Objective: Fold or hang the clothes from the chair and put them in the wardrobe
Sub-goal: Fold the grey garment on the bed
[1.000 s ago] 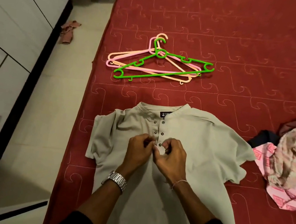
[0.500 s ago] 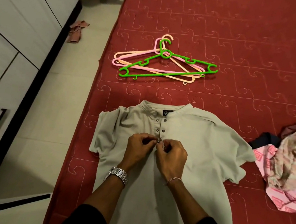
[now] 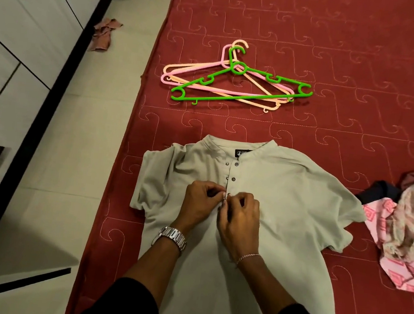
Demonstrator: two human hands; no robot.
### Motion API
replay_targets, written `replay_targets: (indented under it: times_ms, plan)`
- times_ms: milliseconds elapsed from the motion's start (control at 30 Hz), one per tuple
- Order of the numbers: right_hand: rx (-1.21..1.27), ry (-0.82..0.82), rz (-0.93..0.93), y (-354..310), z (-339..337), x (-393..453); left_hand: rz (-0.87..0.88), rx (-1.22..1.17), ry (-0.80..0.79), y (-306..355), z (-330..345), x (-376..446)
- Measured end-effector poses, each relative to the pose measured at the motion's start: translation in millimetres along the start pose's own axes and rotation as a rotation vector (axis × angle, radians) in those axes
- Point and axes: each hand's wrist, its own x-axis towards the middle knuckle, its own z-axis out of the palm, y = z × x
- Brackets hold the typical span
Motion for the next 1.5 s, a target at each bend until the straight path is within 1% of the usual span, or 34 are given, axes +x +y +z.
replay_targets:
  times_ms: [300, 400, 467, 533, 633, 700, 733, 833, 933, 1033, 1167, 1233, 1300, 1333, 1400, 1500]
  plan:
    - [-0.373, -0.158, -0.216, 2.7, 0.5, 5.8, 0.039, 0.050, 0.021, -4.2, 0.5, 2.3]
    - [-0.404, -0.181, -0.211, 0.4, 2.1, 7.8, 0.020, 0.044, 0.021, -4.8, 0.5, 3.1]
    - [-0.373, -0.194, -0.175, -1.1, 1.3, 7.9, -0.001, 0.024, 0.014, -4.7, 0.8, 4.1]
    - [-0.292, -0.205, -0.126, -2.0, -1.5, 8.5, -0.030, -0.009, 0.011, -3.9, 2.3, 3.5]
    - [0.004, -0.164, 0.046, -2.4, -9.4, 17.3, -0.085, -0.097, 0.016, 0.7, 3.4, 3.0]
    - [0.201, -0.096, 0.200, -2.1, -14.5, 28.4, -0.090, -0.132, 0.003, 4.3, 2.1, 3.4]
    - [0.250, -0.053, 0.263, -2.4, -15.9, 34.4, -0.091, -0.144, -0.009, 6.3, 0.9, 3.3]
    - [0.250, 0.021, 0.411, -8.1, -14.1, 49.5, -0.106, -0.168, -0.040, 10.6, -1.9, 2.3]
    - [0.166, 0.010, 0.500, -14.6, -11.6, 58.6, -0.131, -0.177, -0.044, 13.7, -3.5, 2.5]
    - [0.111, -0.024, 0.502, -17.7, -13.4, 62.0, -0.150, -0.203, -0.026, 14.5, -4.0, 6.8]
    - [0.015, -0.116, 0.435, -20.4, -15.0, 62.7, -0.089, -0.054, 0.070, 17.0, -4.1, 12.5]
    - [-0.033, -0.138, 0.403, -21.1, -16.1, 63.5, -0.050, 0.061, 0.116, 18.1, -3.8, 15.9]
    - [-0.080, -0.125, 0.348, -19.9, -15.9, 64.5, 0.011, 0.234, 0.158, 19.2, -3.6, 18.1]
    - [-0.094, -0.108, 0.320, -18.3, -15.5, 64.9, 0.031, 0.277, 0.179, 20.2, -3.6, 18.8]
    - [-0.063, -0.064, 0.305, -13.8, -13.3, 63.3, 0.038, 0.291, 0.208, 22.4, -2.5, 18.9]
    - [0.122, 0.026, 0.329, -10.2, -8.6, 56.7, 0.015, 0.251, 0.230, 22.0, 1.2, 19.4]
